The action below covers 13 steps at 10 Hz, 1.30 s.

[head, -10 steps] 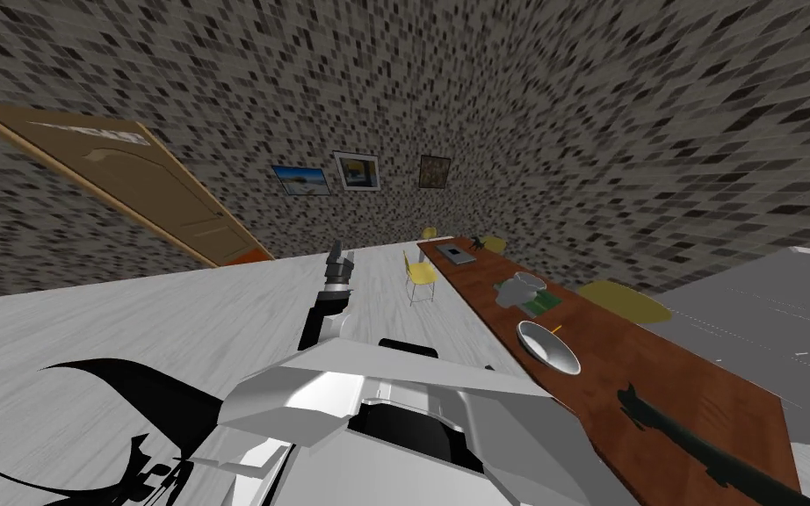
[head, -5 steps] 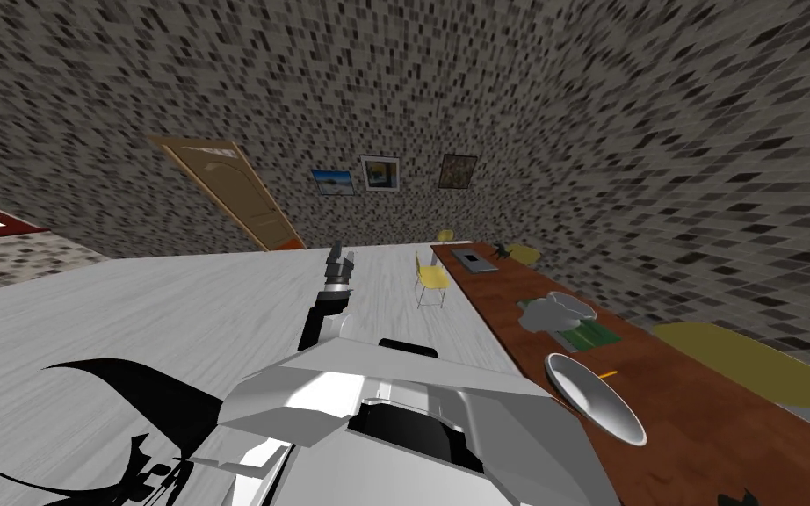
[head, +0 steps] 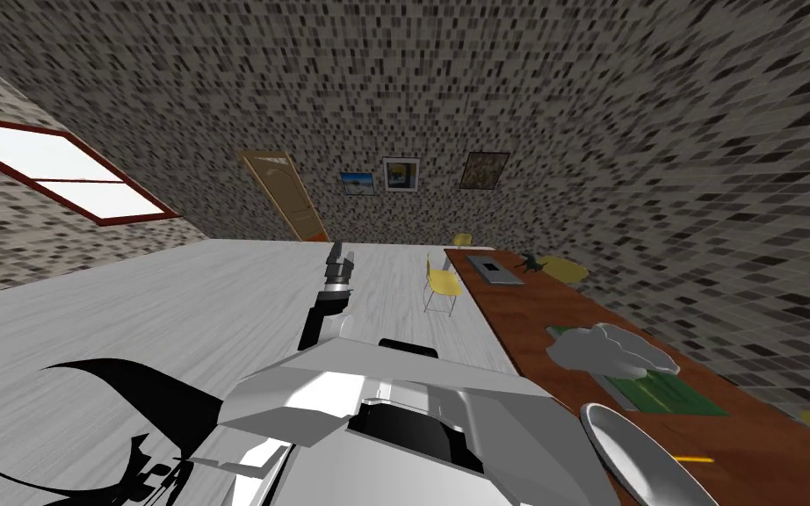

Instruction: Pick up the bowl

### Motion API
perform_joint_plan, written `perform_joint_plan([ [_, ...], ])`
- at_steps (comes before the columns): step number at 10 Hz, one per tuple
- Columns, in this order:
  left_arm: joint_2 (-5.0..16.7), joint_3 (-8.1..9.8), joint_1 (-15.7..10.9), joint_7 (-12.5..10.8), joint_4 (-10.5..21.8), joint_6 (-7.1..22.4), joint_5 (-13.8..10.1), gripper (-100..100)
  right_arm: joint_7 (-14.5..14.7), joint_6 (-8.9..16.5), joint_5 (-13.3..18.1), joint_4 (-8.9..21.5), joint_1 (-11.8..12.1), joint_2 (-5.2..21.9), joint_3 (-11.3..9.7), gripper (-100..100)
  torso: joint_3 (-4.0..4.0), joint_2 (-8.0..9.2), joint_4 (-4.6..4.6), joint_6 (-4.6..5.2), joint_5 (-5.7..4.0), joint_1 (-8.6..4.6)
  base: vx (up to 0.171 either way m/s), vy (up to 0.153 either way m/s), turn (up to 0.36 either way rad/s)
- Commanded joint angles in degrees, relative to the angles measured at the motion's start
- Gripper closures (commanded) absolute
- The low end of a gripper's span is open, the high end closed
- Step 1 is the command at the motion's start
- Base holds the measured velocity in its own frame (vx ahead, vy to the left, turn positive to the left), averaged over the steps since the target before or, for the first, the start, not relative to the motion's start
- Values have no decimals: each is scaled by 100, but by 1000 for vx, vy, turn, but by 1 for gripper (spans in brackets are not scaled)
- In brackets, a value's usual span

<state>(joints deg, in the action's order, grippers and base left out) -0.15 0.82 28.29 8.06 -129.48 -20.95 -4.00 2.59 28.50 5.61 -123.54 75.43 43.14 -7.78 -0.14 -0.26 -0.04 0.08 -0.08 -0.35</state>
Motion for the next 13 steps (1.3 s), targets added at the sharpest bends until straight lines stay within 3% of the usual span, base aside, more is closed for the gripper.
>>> perform_joint_plan([
  [1, 0, 0, 0, 0, 0, 0, 0, 0, 94, 286, 55, 93, 156, 107, 8, -100, 0, 0, 0, 0, 0, 0, 33, -75, 375],
  [8, 1, 2, 1, 0, 0, 0, 0, 0, 421, 1083, 78, 416, 577, 464, 86, -100, -9, -15, -3, 3, -9, -36, 27, -107, 373],
  [11, 1, 2, 2, 0, 0, 0, 0, 0, 550, 1193, 3, 531, 472, 413, -40, -100, -6, -11, -1, 6, -7, -25, 2, -131, 276],
  [12, 1, 2, 1, 0, 0, 0, 0, 0, 517, 1179, 36, 500, 527, 434, 5, -100, -6, -11, -1, 3, -8, -28, -3, -70, 78],
  [13, 1, 2, 3, 0, 0, 0, 0, 0, 525, 1180, 31, 504, 520, 433, 1, 0, -6, -11, -1, 11, -4, -4, 0, -14, -10],
])
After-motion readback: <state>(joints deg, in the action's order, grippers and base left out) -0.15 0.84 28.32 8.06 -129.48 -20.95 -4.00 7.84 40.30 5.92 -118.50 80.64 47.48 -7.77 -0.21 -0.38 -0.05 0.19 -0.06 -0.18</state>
